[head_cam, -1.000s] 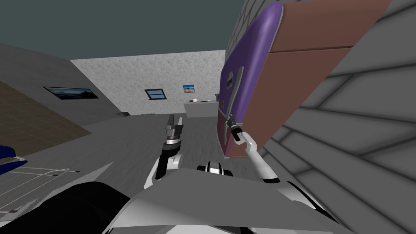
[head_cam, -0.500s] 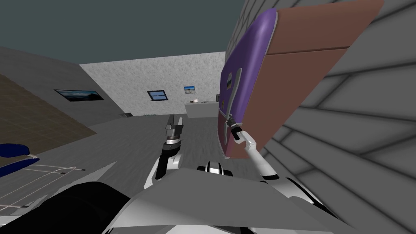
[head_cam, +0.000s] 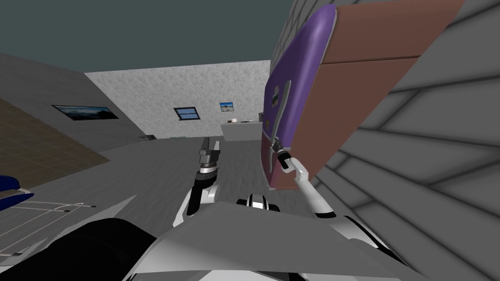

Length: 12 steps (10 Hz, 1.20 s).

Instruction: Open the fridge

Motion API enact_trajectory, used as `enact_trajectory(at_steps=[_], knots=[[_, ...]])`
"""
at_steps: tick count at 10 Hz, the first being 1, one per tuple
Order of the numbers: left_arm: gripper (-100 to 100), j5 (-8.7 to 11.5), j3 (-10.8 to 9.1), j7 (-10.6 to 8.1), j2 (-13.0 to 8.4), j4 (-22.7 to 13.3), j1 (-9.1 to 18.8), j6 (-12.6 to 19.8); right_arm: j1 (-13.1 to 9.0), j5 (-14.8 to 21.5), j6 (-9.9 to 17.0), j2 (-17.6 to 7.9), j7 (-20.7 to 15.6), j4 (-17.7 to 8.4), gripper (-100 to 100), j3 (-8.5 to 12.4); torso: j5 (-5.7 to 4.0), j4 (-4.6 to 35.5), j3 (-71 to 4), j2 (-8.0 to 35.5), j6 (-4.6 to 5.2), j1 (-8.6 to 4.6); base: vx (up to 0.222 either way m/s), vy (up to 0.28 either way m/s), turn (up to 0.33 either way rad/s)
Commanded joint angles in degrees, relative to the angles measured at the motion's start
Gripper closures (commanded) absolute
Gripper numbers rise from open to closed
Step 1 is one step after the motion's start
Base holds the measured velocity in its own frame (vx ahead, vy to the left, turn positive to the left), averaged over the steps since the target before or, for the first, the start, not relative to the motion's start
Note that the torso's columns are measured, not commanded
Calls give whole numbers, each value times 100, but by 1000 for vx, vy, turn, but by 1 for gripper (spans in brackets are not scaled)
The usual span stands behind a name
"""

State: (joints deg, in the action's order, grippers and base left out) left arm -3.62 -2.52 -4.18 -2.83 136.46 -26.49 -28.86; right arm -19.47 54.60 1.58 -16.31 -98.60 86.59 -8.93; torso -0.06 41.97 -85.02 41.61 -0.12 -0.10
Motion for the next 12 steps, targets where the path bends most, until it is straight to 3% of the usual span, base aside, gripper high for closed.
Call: enact_trajectory(at_steps=[1, 5, 7, 10, 12], knots=[[0, 0, 1, 0, 2, 0, -1, 0, 13, 56, 122, 39, -36, 19, 100, 67, 15, 4, -12, -23, -6, 54, 37, 213, -76], [0, 0, 3, 0, 3, 1, 0, 0, 40, 169, 367, 117, -107, 57, 100, 202, 23, 21, -38, -55, -20, 32, 36, 270, -36], [0, 0, 2, 0, 3, 1, 0, 0, 67, 281, 612, 195, -179, 95, 100, 336, 13, 23, -44, -65, -14, 5, 47, 293, -61], [0, 0, 3, 0, 3, 1, 0, -1, 80, 337, 735, 234, -215, 113, 100, 403, 21, 30, -46, -61, -18, 16, 44, 308, -36], [0, 0, 2, 0, 3, 1, -1, -1, 107, 450, 980, 312, -286, 151, 100, 538, 14, 29, -43, -61, -11, -3, 70, 333, -54]])
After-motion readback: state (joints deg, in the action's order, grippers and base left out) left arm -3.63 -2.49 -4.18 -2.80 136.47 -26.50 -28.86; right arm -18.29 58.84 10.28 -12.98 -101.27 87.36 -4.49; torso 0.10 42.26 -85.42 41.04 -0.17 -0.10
